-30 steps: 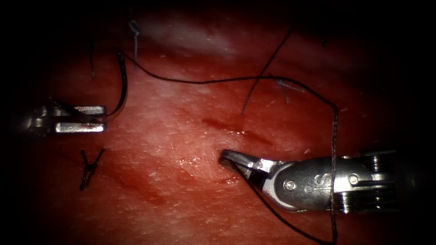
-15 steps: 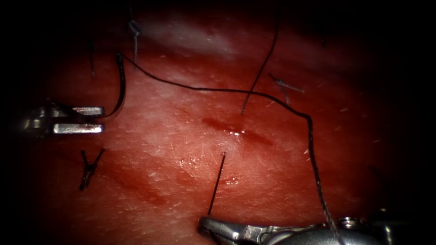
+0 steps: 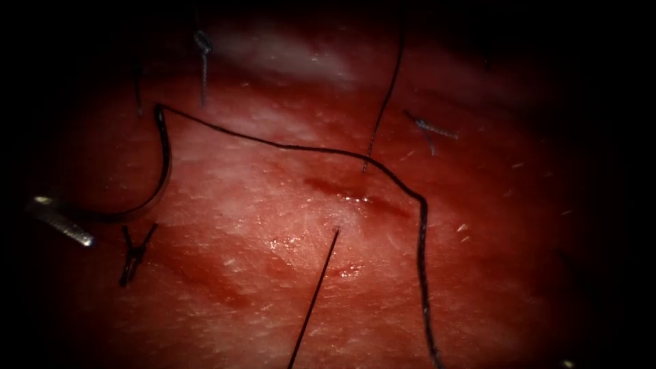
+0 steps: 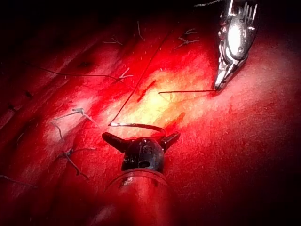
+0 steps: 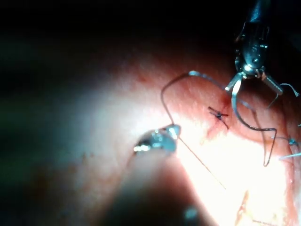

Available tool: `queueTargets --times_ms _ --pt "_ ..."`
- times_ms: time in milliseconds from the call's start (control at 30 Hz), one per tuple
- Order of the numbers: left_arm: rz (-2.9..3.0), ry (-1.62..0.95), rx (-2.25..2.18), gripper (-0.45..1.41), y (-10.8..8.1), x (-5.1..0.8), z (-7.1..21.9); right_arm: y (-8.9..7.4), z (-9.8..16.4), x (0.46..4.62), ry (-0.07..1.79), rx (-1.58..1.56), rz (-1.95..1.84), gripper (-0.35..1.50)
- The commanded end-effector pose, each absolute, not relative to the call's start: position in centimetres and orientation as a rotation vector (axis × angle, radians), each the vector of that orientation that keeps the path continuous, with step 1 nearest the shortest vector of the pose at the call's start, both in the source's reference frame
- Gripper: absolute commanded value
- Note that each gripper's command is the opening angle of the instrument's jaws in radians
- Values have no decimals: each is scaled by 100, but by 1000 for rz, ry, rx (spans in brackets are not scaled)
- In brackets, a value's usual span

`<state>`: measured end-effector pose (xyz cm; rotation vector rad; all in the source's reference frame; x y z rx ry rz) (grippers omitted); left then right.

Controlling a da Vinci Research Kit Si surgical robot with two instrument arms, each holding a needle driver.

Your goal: Wound Closure

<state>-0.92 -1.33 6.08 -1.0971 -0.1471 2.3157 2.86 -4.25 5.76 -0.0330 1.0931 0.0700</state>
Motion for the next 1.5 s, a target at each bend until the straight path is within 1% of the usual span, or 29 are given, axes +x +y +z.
queueTargets --times_ms 33,233,367,500,533,667,733,833,967,1000,1033,1067,1100,1133,1333,1400,1500 --pt "2318 -149 -1098 137 -135 -97 614 -427 579 290 1094 -33 69 -35" --pt "2376 -104 -1030 135 -125 -80 588 -427 580 289 1094 -32 69 -35" --pt "2411 -43 -981 128 -123 -76 555 -426 581 289 1094 -33 69 -35" --pt "2418 29 -1093 117 -123 -109 524 -425 582 288 1094 -33 69 -35" --pt "2459 81 -1144 111 -125 -135 515 -425 582 288 1094 -33 69 -35" --pt "2588 212 -1204 108 -129 -192 505 -423 584 285 1093 -33 69 -35" --pt "2601 234 -1269 106 -134 -234 499 -420 587 281 1085 -36 71 -35" --pt "2582 240 -1355 95 -147 -276 499 -427 584 285 1090 -35 74 -35" --pt "2631 194 -1380 81 -159 -280 520 -431 564 292 1101 -26 80 -35" --pt "2653 174 -1386 78 -161 -271 531 -424 556 291 1105 -11 110 51" --pt "2653 174 -1386 78 -161 -271 531 -424 556 291 1105 -11 110 51" --pt "2669 167 -1397 78 -160 -261 539 -420 554 287 1116 -12 116 93" --pt "2664 152 -1411 76 -159 -249 543 -417 552 281 1127 -7 123 116" --pt "2664 150 -1404 76 -158 -242 543 -415 551 278 1132 -5 122 119" --pt "2668 132 -1366 68 -147 -203 535 -401 560 254 1135 4 118 119" --pt "2657 125 -1366 64 -146 -201 537 -392 568 248 1134 5 118 114" --pt "2640 122 -1362 64 -145 -204 543 -375 583 242 1122 -3 129 103"
